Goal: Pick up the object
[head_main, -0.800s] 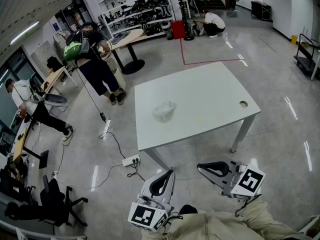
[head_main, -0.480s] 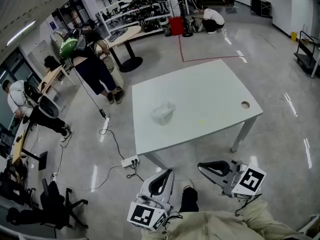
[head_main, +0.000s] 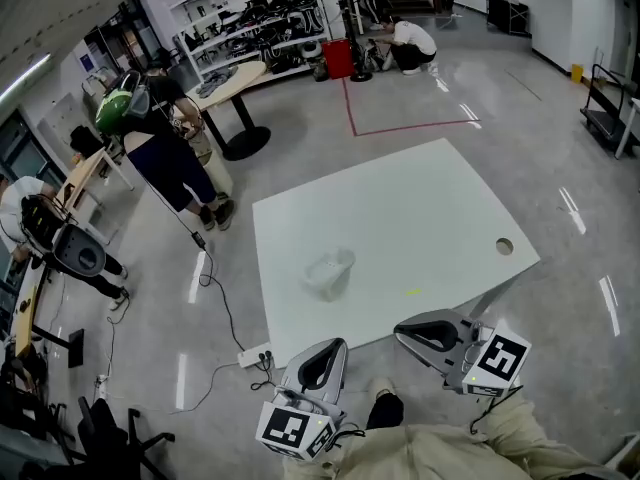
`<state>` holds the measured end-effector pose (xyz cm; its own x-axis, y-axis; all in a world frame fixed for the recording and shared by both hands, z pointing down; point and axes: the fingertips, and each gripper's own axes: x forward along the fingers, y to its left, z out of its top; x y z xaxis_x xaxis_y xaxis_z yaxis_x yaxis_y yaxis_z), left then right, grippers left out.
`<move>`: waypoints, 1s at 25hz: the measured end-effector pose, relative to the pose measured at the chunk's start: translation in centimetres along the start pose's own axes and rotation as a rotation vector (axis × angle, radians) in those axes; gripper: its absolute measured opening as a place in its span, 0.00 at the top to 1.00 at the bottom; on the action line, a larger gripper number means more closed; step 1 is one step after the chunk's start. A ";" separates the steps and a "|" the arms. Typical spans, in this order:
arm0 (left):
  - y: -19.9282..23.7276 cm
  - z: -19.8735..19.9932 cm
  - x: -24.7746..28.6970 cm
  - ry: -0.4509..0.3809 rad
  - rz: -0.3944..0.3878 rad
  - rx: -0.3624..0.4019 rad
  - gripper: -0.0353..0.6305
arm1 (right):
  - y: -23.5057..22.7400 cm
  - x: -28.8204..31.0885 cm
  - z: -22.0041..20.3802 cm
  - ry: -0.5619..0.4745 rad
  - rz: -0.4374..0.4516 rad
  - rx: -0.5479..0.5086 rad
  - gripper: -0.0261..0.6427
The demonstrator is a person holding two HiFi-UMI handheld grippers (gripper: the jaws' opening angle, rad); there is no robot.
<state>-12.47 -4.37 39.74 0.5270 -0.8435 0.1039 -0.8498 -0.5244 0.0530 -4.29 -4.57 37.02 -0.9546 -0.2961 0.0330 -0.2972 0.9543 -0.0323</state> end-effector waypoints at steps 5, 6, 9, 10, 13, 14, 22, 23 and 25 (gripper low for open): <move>4.2 0.8 4.1 0.005 -0.010 0.013 0.94 | -5.0 4.2 1.6 -0.015 0.020 -0.026 0.96; 4.9 0.8 4.9 0.013 -0.013 0.016 0.94 | -5.9 4.9 1.6 -0.013 0.026 -0.023 0.96; 6.8 0.1 6.6 0.038 -0.004 -0.007 0.94 | -7.7 6.6 0.9 0.003 0.038 -0.004 0.96; 7.5 -0.2 7.0 0.044 0.003 -0.019 0.94 | -8.1 7.0 0.6 0.010 0.040 0.002 0.96; 8.7 -1.2 8.1 0.064 0.002 -0.036 0.94 | -9.4 7.9 -0.5 0.024 0.040 0.025 0.96; 8.9 -1.6 8.3 0.072 0.003 -0.041 0.94 | -9.8 8.0 -1.0 0.028 0.038 0.038 0.96; 11.3 -3.4 10.0 0.122 0.046 -0.077 0.94 | -12.4 9.7 -1.5 0.043 0.079 0.071 0.96; 11.8 -3.6 10.1 0.129 0.059 -0.085 0.94 | -12.6 10.0 -1.4 0.048 0.088 0.067 0.96; 12.8 -4.0 10.5 0.142 0.087 -0.090 0.94 | -13.0 10.4 -1.5 0.057 0.102 0.068 0.96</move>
<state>-17.88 -19.44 45.52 0.4501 -0.8570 0.2508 -0.8930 -0.4321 0.1260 -10.29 -20.00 39.28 -0.9777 -0.1926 0.0832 -0.2009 0.9739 -0.1056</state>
